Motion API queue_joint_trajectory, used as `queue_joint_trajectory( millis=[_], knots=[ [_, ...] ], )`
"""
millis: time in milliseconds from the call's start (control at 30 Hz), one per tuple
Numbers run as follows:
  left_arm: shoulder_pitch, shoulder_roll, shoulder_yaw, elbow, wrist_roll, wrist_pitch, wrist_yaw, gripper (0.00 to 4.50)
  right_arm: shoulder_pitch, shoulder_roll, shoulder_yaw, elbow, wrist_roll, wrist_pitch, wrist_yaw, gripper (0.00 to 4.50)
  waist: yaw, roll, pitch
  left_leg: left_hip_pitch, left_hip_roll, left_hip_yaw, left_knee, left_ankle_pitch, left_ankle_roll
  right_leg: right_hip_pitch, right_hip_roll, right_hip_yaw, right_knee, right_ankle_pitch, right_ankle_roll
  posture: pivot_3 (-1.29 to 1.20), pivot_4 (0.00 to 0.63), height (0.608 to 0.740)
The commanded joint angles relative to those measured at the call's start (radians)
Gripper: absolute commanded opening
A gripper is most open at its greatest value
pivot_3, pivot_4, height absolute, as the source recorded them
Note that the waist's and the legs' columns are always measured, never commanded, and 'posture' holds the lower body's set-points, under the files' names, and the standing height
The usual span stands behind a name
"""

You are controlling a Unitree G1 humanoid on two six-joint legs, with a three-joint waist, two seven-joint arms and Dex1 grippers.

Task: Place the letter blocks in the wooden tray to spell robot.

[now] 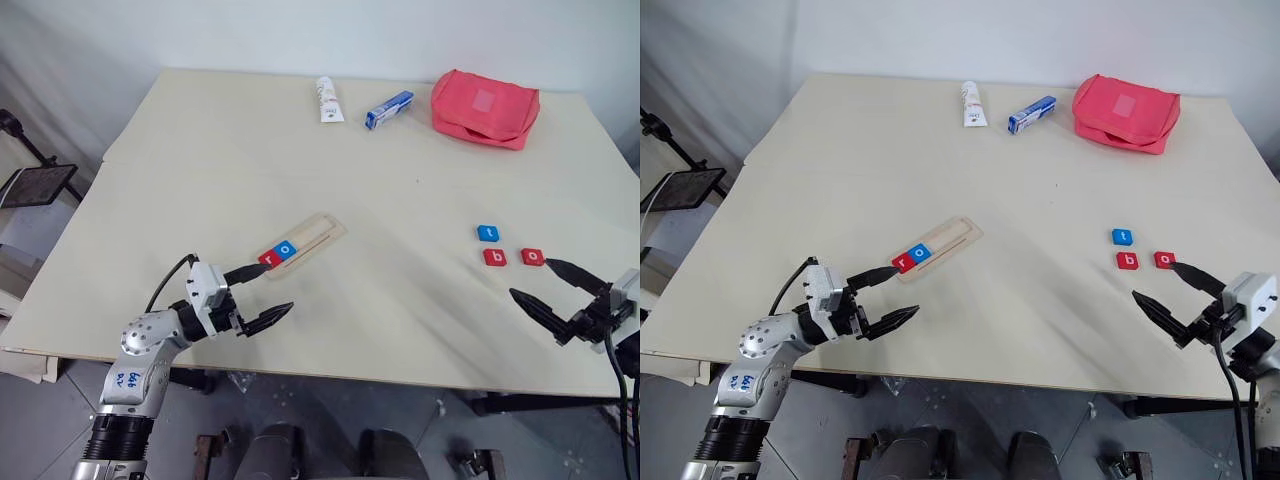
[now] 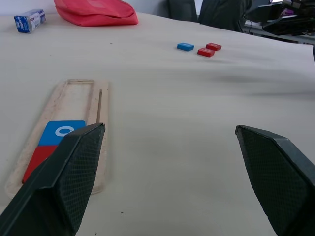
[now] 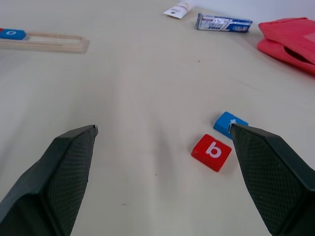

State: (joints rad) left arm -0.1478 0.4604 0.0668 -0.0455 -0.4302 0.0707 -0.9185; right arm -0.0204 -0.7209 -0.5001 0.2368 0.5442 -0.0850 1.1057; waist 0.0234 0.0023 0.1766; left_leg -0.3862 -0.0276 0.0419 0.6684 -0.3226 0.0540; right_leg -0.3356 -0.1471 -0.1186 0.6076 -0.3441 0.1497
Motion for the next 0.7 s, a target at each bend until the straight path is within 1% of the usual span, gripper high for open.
queue_joint_trajectory(
  millis=[33, 100, 233, 333, 467, 533, 633, 700],
  knots=[
    [-0.011, 0.000, 0.005, -0.064, -0.012, 0.013, 0.020, 4.50, -0.015, -0.020, -0.013, -0.005, -0.005, -0.005, -0.011, 4.46, 0.000, 0.000, 0.000, 0.000, 0.000, 0.000, 0.000, 0.000, 0.000, 0.000, 0.000, 0.000, 0.000, 0.000, 0.000, 0.00, 0.150, 0.740],
    [-0.013, 0.004, -0.002, -0.082, 0.026, 0.011, 0.052, 4.50, -0.023, -0.018, -0.008, -0.004, -0.009, -0.002, -0.014, 4.46, 0.001, 0.000, 0.000, 0.000, 0.000, 0.000, 0.000, 0.000, 0.000, 0.000, 0.000, 0.000, 0.000, 0.000, 0.000, 0.00, 0.150, 0.740],
    [-0.002, 0.007, -0.002, -0.112, -0.010, 0.032, 0.038, 4.50, -0.043, -0.016, 0.005, -0.002, -0.012, 0.004, -0.013, 4.46, 0.000, 0.000, 0.000, 0.000, 0.000, 0.000, 0.000, 0.000, 0.000, 0.000, 0.000, 0.000, 0.000, 0.000, 0.000, 0.00, 0.150, 0.740],
    [0.016, 0.025, 0.007, -0.146, -0.023, 0.079, 0.047, 4.50, -0.069, -0.015, 0.024, 0.006, -0.017, 0.007, -0.008, 4.46, 0.000, 0.000, 0.000, 0.000, 0.000, 0.000, 0.000, 0.000, 0.000, 0.000, 0.000, 0.000, 0.000, 0.000, 0.000, 0.00, 0.150, 0.740],
    [0.034, 0.079, 0.016, -0.184, 0.047, 0.219, 0.164, 4.50, -0.105, -0.011, 0.061, 0.012, -0.024, 0.015, 0.005, 4.46, -0.002, 0.000, 0.000, 0.000, 0.000, 0.000, 0.000, 0.000, 0.000, 0.000, 0.000, 0.001, 0.000, 0.000, 0.000, 0.00, 0.150, 0.740],
    [0.039, 0.118, 0.031, -0.185, 0.042, 0.272, 0.174, 4.50, -0.131, -0.007, 0.079, 0.027, -0.029, 0.009, 0.007, 4.46, -0.003, 0.000, 0.000, 0.000, 0.001, 0.000, 0.000, 0.000, 0.000, 0.000, 0.001, 0.000, 0.000, 0.000, 0.000, 0.00, 0.150, 0.740],
    [0.071, 0.151, 0.112, -0.218, -0.026, 0.280, 0.150, 4.50, -0.165, 0.000, 0.104, 0.049, -0.037, 0.006, 0.011, 4.46, -0.004, 0.000, 0.000, 0.000, 0.001, 0.000, 0.000, 0.000, 0.000, -0.001, 0.001, 0.001, 0.000, 0.000, 0.000, 0.00, 0.150, 0.740],
    [0.074, 0.210, 0.155, -0.236, -0.029, 0.370, 0.173, 4.50, -0.186, 0.004, 0.119, 0.060, -0.039, 0.005, 0.021, 4.46, -0.003, 0.000, 0.000, 0.000, 0.001, 0.000, 0.000, 0.000, 0.000, -0.001, 0.000, 0.001, 0.000, 0.000, 0.000, 0.00, 0.150, 0.740]
  ],
)
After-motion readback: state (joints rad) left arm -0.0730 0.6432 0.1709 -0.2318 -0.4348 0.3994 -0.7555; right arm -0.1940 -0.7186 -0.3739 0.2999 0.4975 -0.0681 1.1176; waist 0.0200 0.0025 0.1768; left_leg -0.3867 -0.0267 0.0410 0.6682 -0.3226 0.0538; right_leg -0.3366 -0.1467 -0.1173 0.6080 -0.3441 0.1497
